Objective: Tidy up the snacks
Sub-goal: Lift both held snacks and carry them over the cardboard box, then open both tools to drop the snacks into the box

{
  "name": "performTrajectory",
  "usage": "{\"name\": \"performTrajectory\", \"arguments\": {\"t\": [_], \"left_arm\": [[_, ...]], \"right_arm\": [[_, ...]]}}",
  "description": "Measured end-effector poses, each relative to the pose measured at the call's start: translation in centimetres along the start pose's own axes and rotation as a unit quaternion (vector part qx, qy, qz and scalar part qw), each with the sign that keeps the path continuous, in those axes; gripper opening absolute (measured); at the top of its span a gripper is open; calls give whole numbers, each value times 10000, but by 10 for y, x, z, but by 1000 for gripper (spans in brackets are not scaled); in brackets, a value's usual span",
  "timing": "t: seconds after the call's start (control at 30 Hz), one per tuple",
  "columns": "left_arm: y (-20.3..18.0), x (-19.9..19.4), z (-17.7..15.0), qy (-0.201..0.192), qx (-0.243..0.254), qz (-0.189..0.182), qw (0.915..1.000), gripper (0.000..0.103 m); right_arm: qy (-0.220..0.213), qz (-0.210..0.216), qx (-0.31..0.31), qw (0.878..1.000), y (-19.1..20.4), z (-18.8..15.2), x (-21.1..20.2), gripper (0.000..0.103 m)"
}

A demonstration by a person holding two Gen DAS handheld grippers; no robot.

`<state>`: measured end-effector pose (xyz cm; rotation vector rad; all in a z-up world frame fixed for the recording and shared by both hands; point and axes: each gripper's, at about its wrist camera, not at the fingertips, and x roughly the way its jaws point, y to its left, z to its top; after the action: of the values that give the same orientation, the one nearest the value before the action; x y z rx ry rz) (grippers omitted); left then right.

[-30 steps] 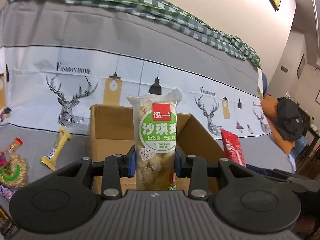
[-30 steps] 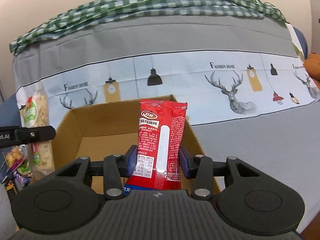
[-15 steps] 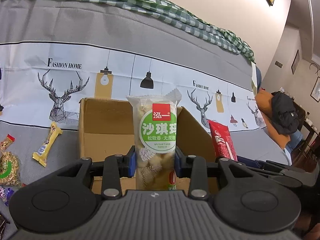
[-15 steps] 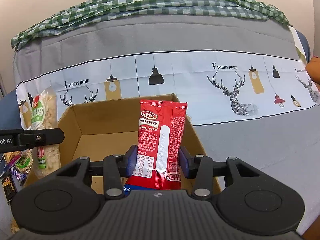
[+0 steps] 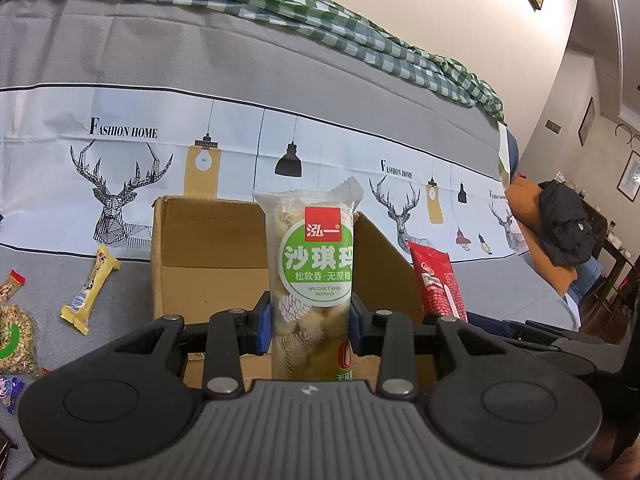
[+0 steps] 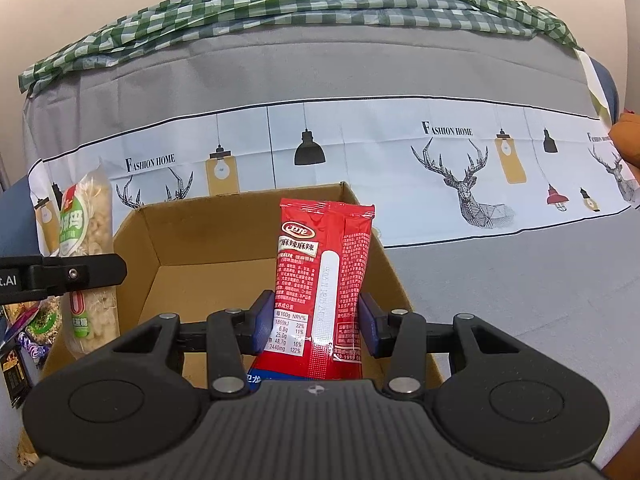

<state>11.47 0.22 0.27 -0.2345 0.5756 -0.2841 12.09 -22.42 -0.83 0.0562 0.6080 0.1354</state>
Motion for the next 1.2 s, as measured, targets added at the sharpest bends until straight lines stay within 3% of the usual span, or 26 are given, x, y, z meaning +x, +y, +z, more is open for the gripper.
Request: {"name": "performTrajectory", "arguments": {"t": [1.2], "left_arm": [[-7,2,-2,14,128,-61,9999,40]], "right_arm": [[-6,-8,-33,10000,0,1,0,46]]}}
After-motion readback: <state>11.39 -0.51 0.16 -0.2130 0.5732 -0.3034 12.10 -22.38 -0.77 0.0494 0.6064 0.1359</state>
